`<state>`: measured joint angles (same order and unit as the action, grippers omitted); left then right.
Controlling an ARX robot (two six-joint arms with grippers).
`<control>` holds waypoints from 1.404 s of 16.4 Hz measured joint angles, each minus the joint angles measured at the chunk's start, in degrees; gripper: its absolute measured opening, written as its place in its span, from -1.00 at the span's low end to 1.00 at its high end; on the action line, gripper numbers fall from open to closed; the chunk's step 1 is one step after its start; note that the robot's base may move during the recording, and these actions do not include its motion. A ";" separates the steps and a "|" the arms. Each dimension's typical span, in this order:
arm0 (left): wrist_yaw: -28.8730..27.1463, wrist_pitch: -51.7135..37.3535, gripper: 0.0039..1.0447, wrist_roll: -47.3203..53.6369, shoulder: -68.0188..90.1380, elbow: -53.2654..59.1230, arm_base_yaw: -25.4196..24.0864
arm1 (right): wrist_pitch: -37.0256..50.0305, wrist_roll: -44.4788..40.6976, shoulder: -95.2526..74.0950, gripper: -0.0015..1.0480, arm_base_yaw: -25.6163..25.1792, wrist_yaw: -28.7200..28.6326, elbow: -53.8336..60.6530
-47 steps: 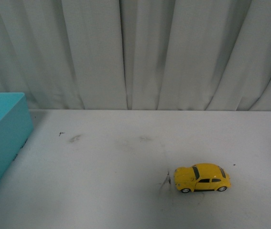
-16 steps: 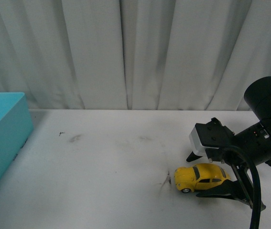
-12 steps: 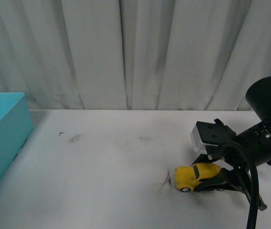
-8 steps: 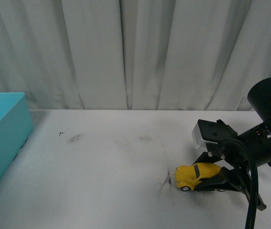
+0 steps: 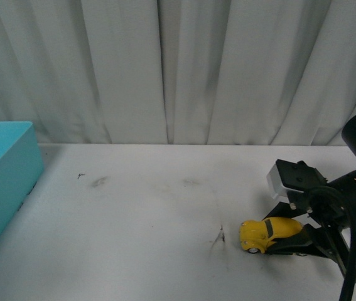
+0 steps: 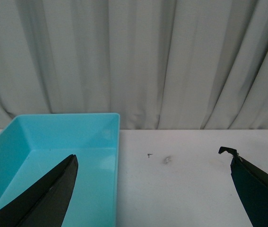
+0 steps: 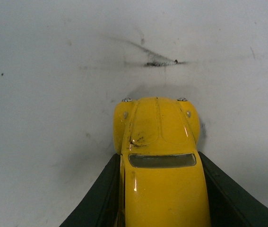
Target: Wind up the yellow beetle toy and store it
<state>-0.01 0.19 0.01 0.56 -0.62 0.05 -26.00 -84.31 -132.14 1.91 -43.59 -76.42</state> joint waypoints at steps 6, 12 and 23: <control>-0.02 0.00 0.88 0.00 0.00 0.00 0.00 | -3.26 -11.39 2.01 -0.20 -7.39 -1.03 4.92; -0.02 0.02 0.88 0.00 0.00 0.00 0.00 | -10.19 -15.15 2.71 -0.20 -16.74 -0.90 6.84; -0.02 0.02 0.88 0.00 0.00 0.00 0.00 | -9.25 -15.26 3.67 -0.20 -17.59 -0.24 7.69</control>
<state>-0.03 0.21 0.01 0.56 -0.62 0.05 -35.24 -99.57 -128.46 -15.68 -43.83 -68.73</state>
